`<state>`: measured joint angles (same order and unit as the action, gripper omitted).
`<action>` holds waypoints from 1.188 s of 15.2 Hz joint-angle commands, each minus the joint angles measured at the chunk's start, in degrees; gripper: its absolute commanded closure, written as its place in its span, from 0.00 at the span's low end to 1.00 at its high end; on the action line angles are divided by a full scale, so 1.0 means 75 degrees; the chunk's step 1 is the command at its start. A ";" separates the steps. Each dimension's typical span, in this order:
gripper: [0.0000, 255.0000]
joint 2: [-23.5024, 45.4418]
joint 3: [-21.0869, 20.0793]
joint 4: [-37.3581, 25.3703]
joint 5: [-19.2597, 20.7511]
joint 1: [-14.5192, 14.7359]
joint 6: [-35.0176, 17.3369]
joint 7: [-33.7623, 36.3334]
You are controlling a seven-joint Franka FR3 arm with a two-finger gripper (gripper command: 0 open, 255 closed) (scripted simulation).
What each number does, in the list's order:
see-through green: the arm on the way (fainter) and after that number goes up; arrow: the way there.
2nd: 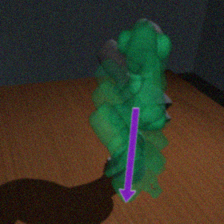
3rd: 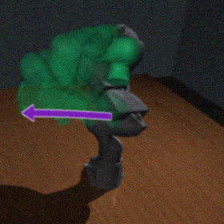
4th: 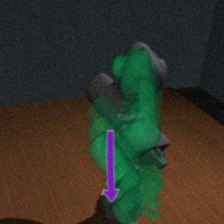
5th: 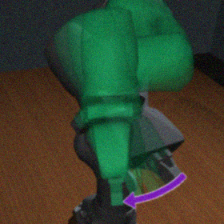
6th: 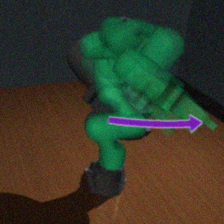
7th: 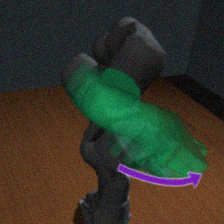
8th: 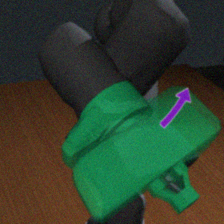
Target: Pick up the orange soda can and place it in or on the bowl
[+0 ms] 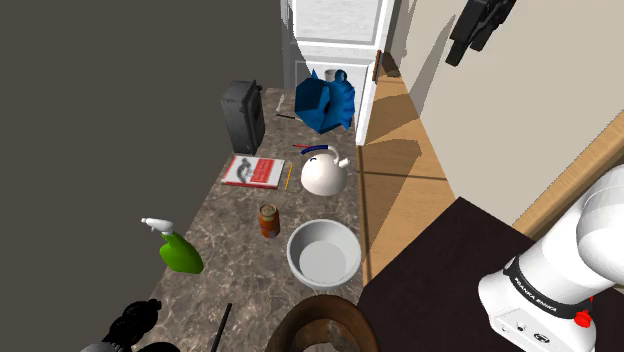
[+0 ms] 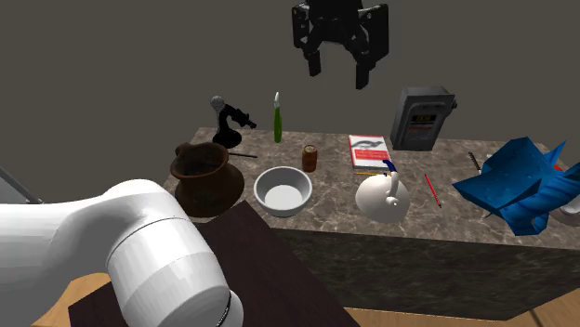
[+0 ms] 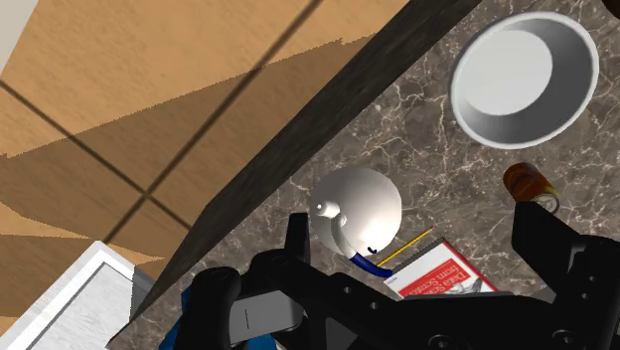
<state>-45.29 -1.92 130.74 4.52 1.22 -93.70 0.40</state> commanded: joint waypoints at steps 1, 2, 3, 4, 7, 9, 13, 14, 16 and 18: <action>0.00 0.0000 0.0000 0.0000 0.0000 0.0000 0.0000 0.0000; 0.00 0.0076 -0.0079 0.0155 -0.0045 0.0025 -0.0221 0.0104; 0.00 0.0163 -0.0160 0.0300 -0.0088 0.0050 -0.0444 0.0208; 0.00 0.0261 -0.0241 0.0436 -0.0130 0.0074 -0.0668 0.0311; 0.00 0.0618 -0.0488 0.0788 -0.0242 0.0148 -0.1351 0.0622; 0.00 0.0910 -0.0657 0.0974 -0.0304 0.0193 -0.1812 0.0830; 0.00 0.1619 -0.1004 0.1224 -0.0383 0.0263 -0.2739 0.1258; 0.00 0.1821 -0.1095 0.1261 -0.0391 0.0274 -0.2970 0.1368; 0.00 0.2254 -0.1276 0.1301 -0.0387 0.0289 -0.3426 0.1596; 0.00 0.2721 -0.1461 0.1299 -0.0352 0.0292 -0.3872 0.1836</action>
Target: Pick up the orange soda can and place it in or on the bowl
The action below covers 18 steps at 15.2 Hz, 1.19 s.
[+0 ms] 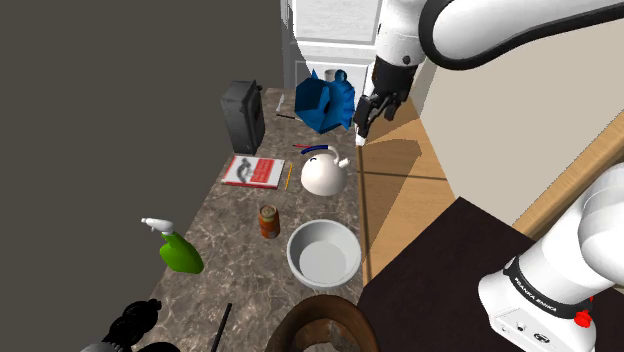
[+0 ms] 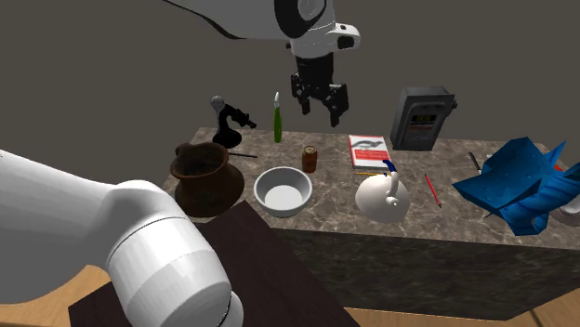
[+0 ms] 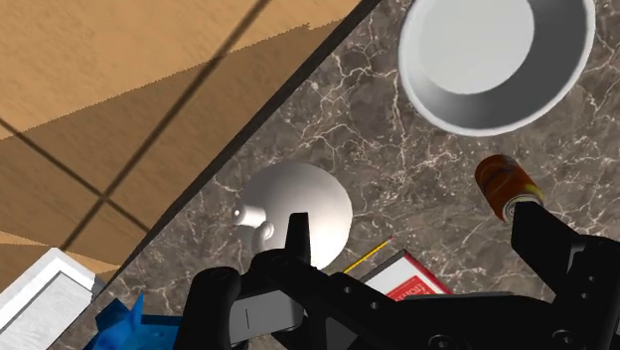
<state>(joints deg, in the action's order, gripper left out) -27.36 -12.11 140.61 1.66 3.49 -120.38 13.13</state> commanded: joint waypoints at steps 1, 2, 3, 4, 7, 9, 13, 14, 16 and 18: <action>0.00 0.0577 -0.0195 -0.0033 0.0061 -0.0016 -0.0533 0.0264; 0.00 0.0830 -0.0287 -0.0061 0.0103 -0.0020 -0.0746 0.0396; 0.00 0.1091 -0.0378 -0.0100 0.0158 -0.0028 -0.0954 0.0533; 0.00 0.1359 -0.0469 -0.0150 0.0224 -0.0038 -0.1157 0.0677; 0.00 0.2199 -0.0726 -0.0365 0.0511 -0.0072 -0.1721 0.1152; 0.00 0.2786 -0.0874 -0.0563 0.0781 -0.0089 -0.2054 0.1510; 0.00 0.4008 -0.1049 -0.1091 0.1490 -0.0039 -0.2592 0.2307; 0.00 0.4319 -0.1059 -0.1250 0.1689 0.0002 -0.2698 0.2514; 0.00 0.4941 -0.1037 -0.1600 0.2087 0.0120 -0.2875 0.2916; 0.00 0.5558 -0.0963 -0.1989 0.2459 0.0288 -0.3013 0.3286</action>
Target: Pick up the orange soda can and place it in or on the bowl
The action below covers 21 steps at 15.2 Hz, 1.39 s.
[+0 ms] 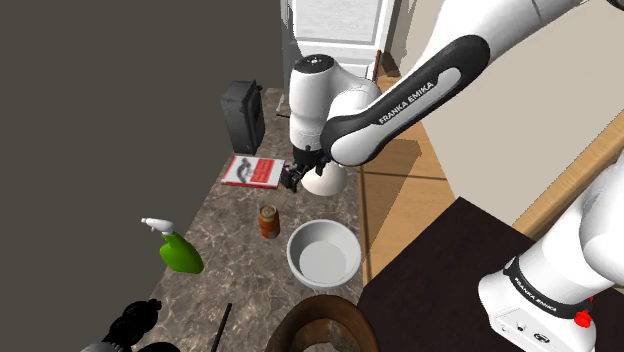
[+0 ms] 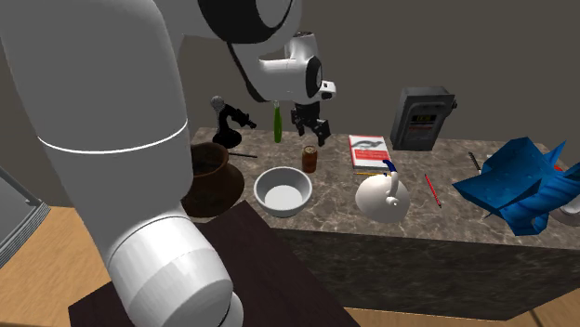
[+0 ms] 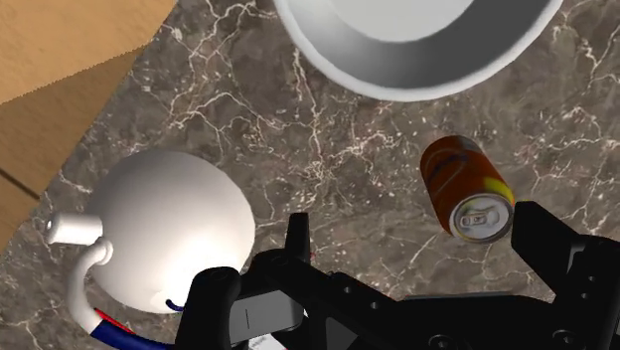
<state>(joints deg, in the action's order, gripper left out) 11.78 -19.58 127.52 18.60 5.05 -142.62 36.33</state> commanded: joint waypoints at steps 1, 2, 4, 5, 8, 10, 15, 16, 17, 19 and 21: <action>0.00 0.0644 0.0084 -0.0453 0.0370 0.0176 -0.0103 0.0361; 0.00 0.0947 0.0142 -0.0670 0.0525 0.0281 -0.0152 0.0517; 0.00 0.1547 0.0267 -0.1132 0.0795 0.0499 -0.0226 0.0789; 0.00 0.1845 0.0332 -0.1377 0.0908 0.0610 -0.0253 0.0906; 0.00 0.2733 0.0519 -0.2165 0.1167 0.0944 -0.0295 0.1180; 0.00 0.3326 0.0631 -0.2740 0.1279 0.1157 -0.0290 0.1305; 0.00 0.4184 0.0818 -0.3476 0.1431 0.1405 -0.0403 0.1434; 0.00 0.4275 0.0848 -0.3521 0.1457 0.1420 -0.0450 0.1448; 0.00 0.4366 0.0877 -0.3569 0.1483 0.1436 -0.0497 0.1462; 0.00 0.4552 0.0935 -0.3669 0.1531 0.1466 -0.0587 0.1488; 0.00 0.4605 0.0952 -0.3698 0.1544 0.1475 -0.0613 0.1495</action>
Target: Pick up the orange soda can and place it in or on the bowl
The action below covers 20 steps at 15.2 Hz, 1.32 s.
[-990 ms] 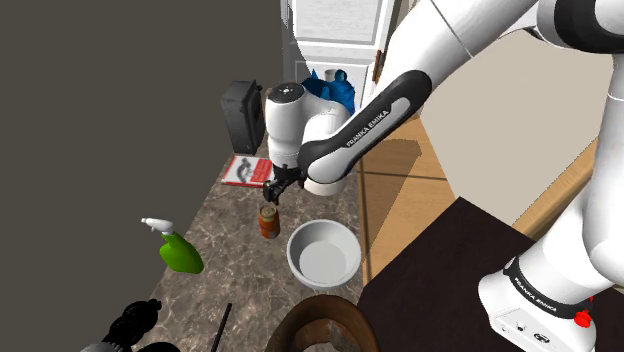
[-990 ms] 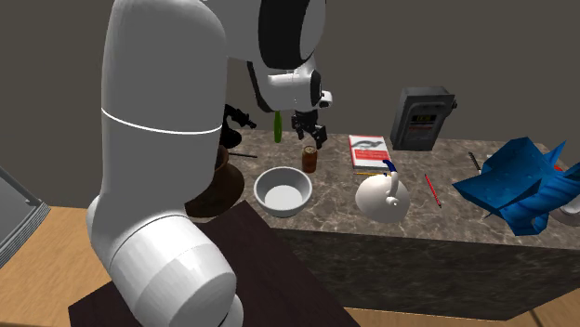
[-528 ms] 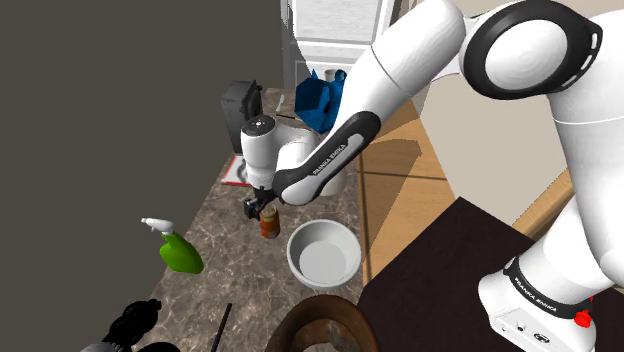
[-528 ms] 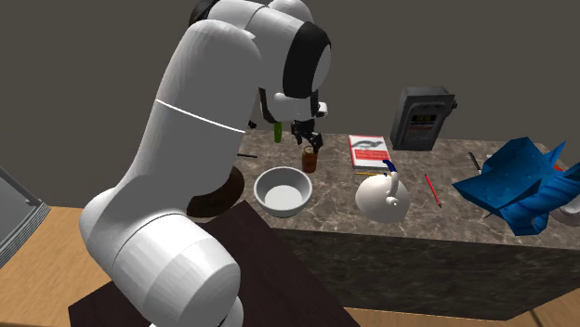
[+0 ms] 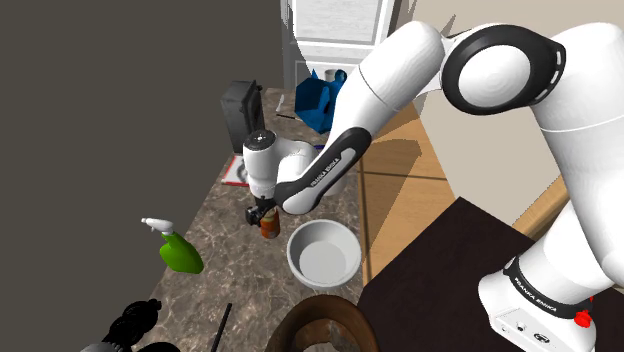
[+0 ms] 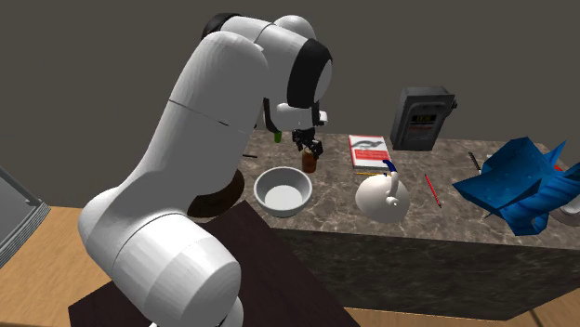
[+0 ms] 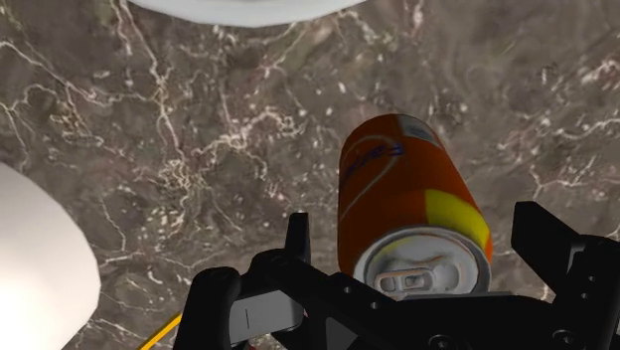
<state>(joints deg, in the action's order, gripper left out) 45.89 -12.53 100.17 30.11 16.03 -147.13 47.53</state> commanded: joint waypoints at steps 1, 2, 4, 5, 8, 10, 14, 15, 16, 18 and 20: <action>0.00 0.0057 0.0012 -0.0051 0.0008 0.0011 -0.0011 0.0002; 0.00 0.0057 0.0012 -0.0051 0.0008 0.0011 -0.0011 0.0002; 0.00 0.0057 0.0012 -0.0051 0.0008 0.0011 -0.0011 0.0002; 0.00 0.0057 0.0012 -0.0051 0.0008 0.0011 -0.0011 0.0002; 1.00 0.0056 0.0012 -0.0050 0.0008 0.0011 -0.0011 0.0002; 1.00 0.0057 0.0013 -0.0048 0.0009 0.0012 -0.0013 0.0004; 1.00 0.0057 0.0013 -0.0049 0.0009 0.0012 -0.0013 0.0005; 1.00 0.0058 0.0013 -0.0051 0.0009 0.0013 -0.0012 0.0004; 1.00 0.0058 0.0013 -0.0051 0.0009 0.0012 -0.0012 0.0004; 1.00 -0.0030 -0.0018 -0.0013 -0.0018 -0.0011 0.0039 -0.0022; 1.00 -0.0200 -0.0078 0.0056 -0.0072 -0.0055 0.0143 -0.0071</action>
<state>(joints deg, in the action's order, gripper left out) 45.22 -12.92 99.97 29.71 15.87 -146.23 47.14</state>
